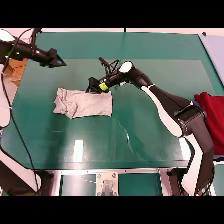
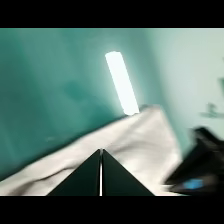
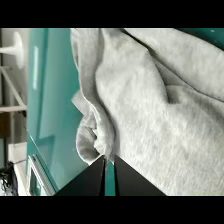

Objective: Fold the shirts.

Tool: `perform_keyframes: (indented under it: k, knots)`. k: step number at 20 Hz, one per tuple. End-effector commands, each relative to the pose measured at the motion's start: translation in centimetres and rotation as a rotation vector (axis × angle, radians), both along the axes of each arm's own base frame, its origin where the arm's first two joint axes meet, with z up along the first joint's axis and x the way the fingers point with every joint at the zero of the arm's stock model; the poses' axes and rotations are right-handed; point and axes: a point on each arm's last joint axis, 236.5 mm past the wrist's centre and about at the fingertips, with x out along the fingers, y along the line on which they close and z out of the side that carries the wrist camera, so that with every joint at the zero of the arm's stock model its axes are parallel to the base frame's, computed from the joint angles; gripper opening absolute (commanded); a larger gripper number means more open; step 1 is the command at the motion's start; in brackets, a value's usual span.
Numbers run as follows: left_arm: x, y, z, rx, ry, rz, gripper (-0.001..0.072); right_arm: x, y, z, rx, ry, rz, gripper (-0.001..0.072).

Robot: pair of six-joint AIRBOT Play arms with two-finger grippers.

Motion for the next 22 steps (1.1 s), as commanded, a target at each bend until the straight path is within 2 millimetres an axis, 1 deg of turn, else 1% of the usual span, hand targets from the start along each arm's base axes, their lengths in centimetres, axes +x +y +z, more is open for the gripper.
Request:
perform_keyframes:
  k: [1,2,3,4,6,7,8,9,10,11,12,13,14,15,16,17,20,22]
  knots:
    - [0.1,7.8,-3.8,0.29,0.064,0.138,0.0015,0.2,0.6,0.4,0.026,-0.006,-0.007,0.0091]
    - [-0.3,8.7,-4.3,0.336,0.081,0.137,0.0015,0.7,-0.4,0.2,0.0,-0.021,-0.003,0.0051]
    - [-0.7,9.3,-4.6,0.364,0.097,0.133,0.0015,1.4,-2.3,0.0,-0.038,-0.023,-0.003,0.0052]
    - [-1.0,9.4,-4.8,0.373,0.108,0.127,0.0015,2.2,-4.8,0.1,-0.071,-0.011,-0.016,0.0051]
    - [-1.4,9.8,-5.0,0.396,0.12,0.117,0.0015,3.9,-9.9,0.9,-0.115,-0.013,-0.05,0.0007]
    - [-1.5,9.8,-5.1,0.397,0.125,0.114,0.0014,4.9,-12.5,1.3,-0.151,-0.017,-0.091,0.0007]
    - [-1.6,9.8,-5.1,0.396,0.129,0.109,0.0015,5.2,-15.2,1.2,-0.205,-0.02,-0.13,0.0007]
    - [-1.9,9.7,-5.1,0.398,0.13,0.091,0.0015,4.7,-17.4,0.7,-0.262,-0.014,-0.145,0.0007]
    - [-2.1,9.7,-5.2,0.399,0.139,0.085,0.0015,3.3,-19.2,-0.1,-0.314,0.009,-0.153,0.0007]
    - [-2.2,9.6,-5.2,0.397,0.144,0.081,0.0014,1.8,-20.1,-0.9,-0.334,0.036,-0.166,0.0016]
    - [-2.1,9.6,-5.2,0.397,0.14,0.083,0.0015,0.7,-20.5,-2.1,-0.339,0.057,-0.197,0.0272]
    - [-2.0,9.6,-5.1,0.396,0.136,0.086,0.0015,-0.1,-20.4,-3.3,-0.326,0.088,-0.227,0.0591]
    - [-2.0,9.7,-5.1,0.397,0.134,0.088,0.0015,-0.7,-19.6,-4.6,-0.29,0.124,-0.244,0.061]
    - [-2.0,9.6,-5.1,0.397,0.135,0.088,0.0015,-1.2,-18.7,-5.9,-0.249,0.169,-0.264,0.061]
    - [-2.0,9.6,-5.1,0.397,0.135,0.087,0.0015,-1.8,-17.5,-7.0,-0.21,0.204,-0.265,0.061]
    - [-2.0,9.6,-5.1,0.397,0.136,0.087,0.0015,-2.3,-15.9,-7.6,-0.165,0.22,-0.244,0.0609]
    - [-2.2,9.6,-5.2,0.395,0.142,0.084,0.0015,-2.6,-10.9,-8.4,-0.073,0.207,-0.227,0.0609]
    - [-2.3,9.6,-5.2,0.394,0.146,0.082,0.0016,-2.5,-8.4,-8.3,-0.039,0.187,-0.229,0.0608]
